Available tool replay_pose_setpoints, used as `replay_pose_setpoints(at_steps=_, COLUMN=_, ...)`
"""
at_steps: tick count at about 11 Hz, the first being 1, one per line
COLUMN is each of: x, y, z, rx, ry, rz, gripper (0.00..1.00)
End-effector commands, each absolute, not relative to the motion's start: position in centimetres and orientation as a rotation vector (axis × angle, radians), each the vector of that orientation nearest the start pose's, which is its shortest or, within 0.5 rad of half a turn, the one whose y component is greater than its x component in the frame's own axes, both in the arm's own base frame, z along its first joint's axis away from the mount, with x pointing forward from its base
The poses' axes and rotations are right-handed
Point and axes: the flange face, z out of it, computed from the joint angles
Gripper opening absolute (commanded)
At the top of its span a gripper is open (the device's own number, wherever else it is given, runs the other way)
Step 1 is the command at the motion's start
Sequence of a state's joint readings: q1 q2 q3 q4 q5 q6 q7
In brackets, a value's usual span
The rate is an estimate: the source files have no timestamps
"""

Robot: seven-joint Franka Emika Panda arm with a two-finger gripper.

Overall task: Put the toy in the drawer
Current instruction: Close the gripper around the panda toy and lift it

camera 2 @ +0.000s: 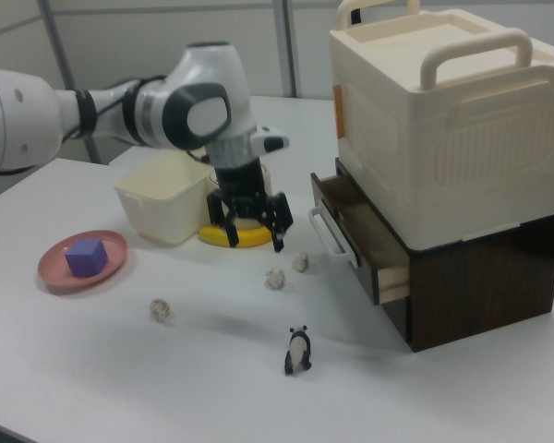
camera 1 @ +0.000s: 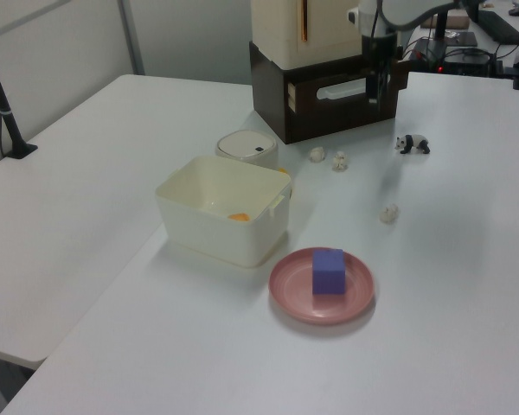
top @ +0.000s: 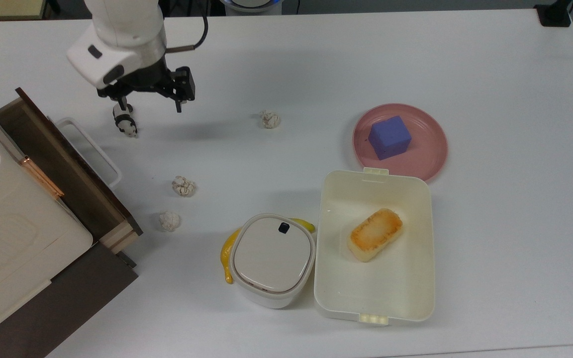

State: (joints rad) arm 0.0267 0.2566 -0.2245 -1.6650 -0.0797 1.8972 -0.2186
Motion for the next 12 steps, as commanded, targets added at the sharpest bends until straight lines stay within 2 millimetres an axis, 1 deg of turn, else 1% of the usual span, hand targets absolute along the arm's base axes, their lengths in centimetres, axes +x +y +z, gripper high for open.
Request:
replay_pose_setpoints(at_steps=1, x=61.5, y=-12.4, z=40.3, rx=-3.27, ry=-0.155, rz=0.135, gripper=1.0)
replay_pose_setpoints(at_steps=3, x=61.0, y=-13.9, z=37.5, rx=-3.26, ry=-0.258, rz=0.182, gripper=1.0)
replay_pose_setpoints(at_steps=4, x=60.6, y=-15.2, z=36.8, rx=-3.266, ry=-0.26, rz=0.173, gripper=1.0)
replay_pose_setpoints(at_steps=6, x=60.0, y=-16.4, z=36.5, rx=-3.255, ry=-0.345, rz=0.196, gripper=1.0)
replay_pose_setpoints(at_steps=8, x=59.1, y=-17.5, z=35.1, rx=-3.239, ry=-0.407, rz=0.235, gripper=1.0)
replay_pose_setpoints(at_steps=10, x=58.7, y=-18.5, z=33.3, rx=-3.231, ry=-0.456, rz=0.266, gripper=0.93)
replay_pose_setpoints(at_steps=11, x=58.2, y=-19.1, z=32.0, rx=-3.219, ry=-0.473, rz=0.295, gripper=0.89)
replay_pose_setpoints(at_steps=12, x=57.7, y=-19.5, z=31.1, rx=-3.216, ry=-0.489, rz=0.293, gripper=0.84)
